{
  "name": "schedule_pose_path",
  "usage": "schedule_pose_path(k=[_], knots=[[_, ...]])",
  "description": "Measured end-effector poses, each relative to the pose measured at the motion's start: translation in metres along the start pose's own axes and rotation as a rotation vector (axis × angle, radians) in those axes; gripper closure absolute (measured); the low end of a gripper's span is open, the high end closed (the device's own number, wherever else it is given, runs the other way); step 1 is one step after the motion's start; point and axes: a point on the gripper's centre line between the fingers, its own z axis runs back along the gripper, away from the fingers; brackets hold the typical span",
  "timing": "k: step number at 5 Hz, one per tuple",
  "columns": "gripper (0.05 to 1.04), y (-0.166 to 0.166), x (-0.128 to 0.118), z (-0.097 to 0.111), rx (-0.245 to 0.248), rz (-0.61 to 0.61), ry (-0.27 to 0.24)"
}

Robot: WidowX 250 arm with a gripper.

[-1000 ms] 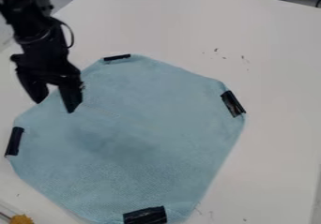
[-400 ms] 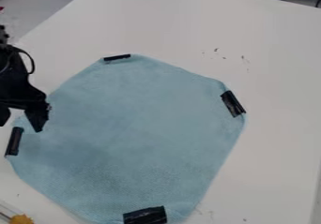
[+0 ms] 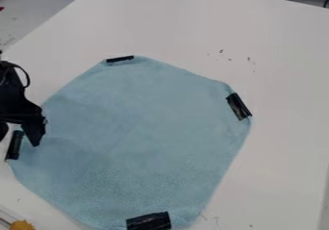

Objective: Fold the coth from bottom left to top right

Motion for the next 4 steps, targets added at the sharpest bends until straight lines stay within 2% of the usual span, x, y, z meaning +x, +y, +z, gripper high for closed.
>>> schedule_pose_path(k=[1, 3, 4], knots=[[0.143, 0.0042, -0.0033, -0.0045, -0.010, 0.012, 0.003], [0.738, 0.0064, -0.0023, -0.0027, -0.001, 0.012, 0.011], [0.937, 0.0052, -0.0018, -0.0017, 0.004, 0.008, 0.014]])
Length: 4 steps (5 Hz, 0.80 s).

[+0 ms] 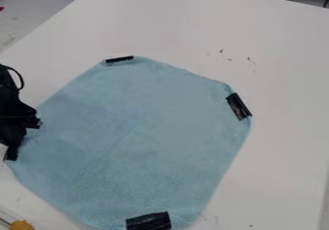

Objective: Fold the coth from bottom left to top right

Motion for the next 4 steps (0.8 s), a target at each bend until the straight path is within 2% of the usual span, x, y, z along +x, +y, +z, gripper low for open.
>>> schedule_pose_path(k=[1, 2, 3, 4], knots=[[1.021, -0.002, 0.003, 0.003, 0.001, -0.023, 0.003], [1.029, -0.012, 0.021, 0.026, 0.054, -0.085, -0.009], [1.029, -0.038, 0.046, 0.049, 0.106, -0.174, 0.004], [1.029, -0.065, 0.069, 0.067, 0.131, -0.210, -0.007]])
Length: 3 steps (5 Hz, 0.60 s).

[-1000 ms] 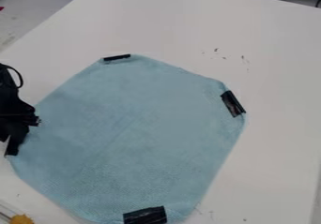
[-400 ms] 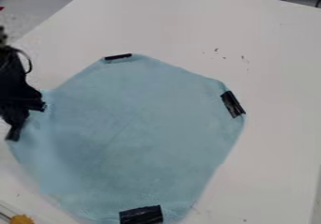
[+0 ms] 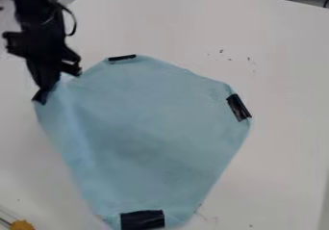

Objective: Fold the coth from bottom left to top right

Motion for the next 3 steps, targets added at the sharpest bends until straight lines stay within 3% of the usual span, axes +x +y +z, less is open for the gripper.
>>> schedule_pose_path(k=[2, 3], knots=[[1.029, -0.056, 0.032, -0.025, -0.147, -0.039, 0.049], [1.029, -0.069, 0.043, -0.036, -0.223, -0.061, 0.066]])
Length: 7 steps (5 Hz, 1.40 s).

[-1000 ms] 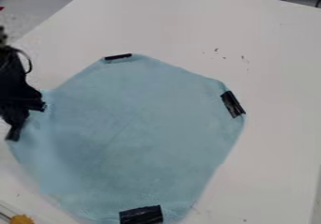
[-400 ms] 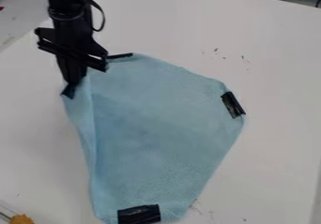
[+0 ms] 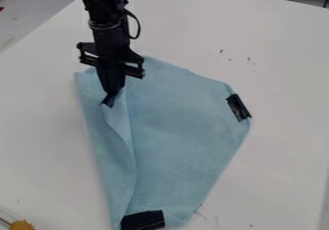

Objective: Fold the coth from bottom left to top right

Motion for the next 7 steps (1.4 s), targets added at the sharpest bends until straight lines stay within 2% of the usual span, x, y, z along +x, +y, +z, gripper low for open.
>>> schedule_pose_path(k=[1, 3, 4, 6, 7], knots=[[1.029, -0.005, 0.004, -0.012, -0.043, 0.006, 0.008], [1.005, -0.017, 0.012, -0.020, -0.097, -0.006, -0.020], [0.851, -0.024, 0.013, -0.020, -0.101, -0.012, -0.022], [0.280, -0.044, 0.024, -0.017, -0.130, -0.027, -0.028], [0.079, -0.059, 0.026, -0.021, -0.143, -0.039, -0.023]])
